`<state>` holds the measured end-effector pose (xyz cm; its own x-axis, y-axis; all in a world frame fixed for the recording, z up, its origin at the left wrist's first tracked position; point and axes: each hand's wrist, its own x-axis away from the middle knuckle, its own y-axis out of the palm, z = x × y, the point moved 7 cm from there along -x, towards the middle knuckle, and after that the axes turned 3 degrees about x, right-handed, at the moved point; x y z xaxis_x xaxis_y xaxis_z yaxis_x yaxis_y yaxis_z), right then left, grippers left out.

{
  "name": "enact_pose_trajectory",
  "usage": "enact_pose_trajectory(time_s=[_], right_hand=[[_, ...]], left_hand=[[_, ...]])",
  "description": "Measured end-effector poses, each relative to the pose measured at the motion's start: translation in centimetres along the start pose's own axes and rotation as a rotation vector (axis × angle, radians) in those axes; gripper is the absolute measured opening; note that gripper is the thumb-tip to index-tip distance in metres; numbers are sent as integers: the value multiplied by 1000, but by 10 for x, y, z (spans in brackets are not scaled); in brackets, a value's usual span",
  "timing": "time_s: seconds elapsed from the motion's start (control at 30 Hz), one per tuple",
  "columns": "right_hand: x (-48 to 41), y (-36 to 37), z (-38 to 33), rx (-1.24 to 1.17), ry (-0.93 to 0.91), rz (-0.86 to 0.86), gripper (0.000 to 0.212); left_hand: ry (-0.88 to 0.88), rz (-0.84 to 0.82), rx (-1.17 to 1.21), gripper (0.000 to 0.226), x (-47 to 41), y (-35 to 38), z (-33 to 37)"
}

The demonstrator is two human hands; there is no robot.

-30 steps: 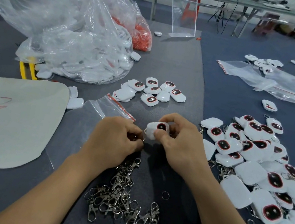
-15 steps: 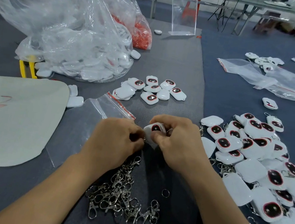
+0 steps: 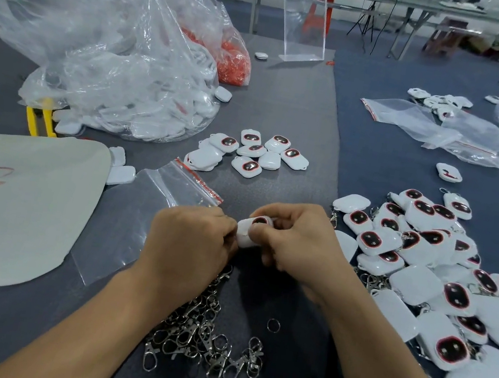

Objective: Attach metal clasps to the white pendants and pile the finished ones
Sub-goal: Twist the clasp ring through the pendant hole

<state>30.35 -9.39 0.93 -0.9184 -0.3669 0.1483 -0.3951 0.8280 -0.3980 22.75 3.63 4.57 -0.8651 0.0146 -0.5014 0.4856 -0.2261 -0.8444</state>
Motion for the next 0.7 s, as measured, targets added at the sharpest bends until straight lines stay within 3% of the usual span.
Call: enact_pose_trajectory(time_s=[0.1,0.23,0.37,0.57,0.7], right_hand=[[0,2,5,-170,75,-47,11],[-1,2,4,-389,118,-113,14],[-2,2,6,-534,188,-154,18],[-1,1,5,-595,195,-216,24],[-1,-1,4,-580,177,-230,29]], left_hand=[[-33,57,54,21,1,-3,-4],[-148,119,312,5,-1,-6,-17],[-265,138,594,16,-2,0,-26],[-360,78,874,26,-5,16,-37],[-362,5,978,7,-7,21,-36]])
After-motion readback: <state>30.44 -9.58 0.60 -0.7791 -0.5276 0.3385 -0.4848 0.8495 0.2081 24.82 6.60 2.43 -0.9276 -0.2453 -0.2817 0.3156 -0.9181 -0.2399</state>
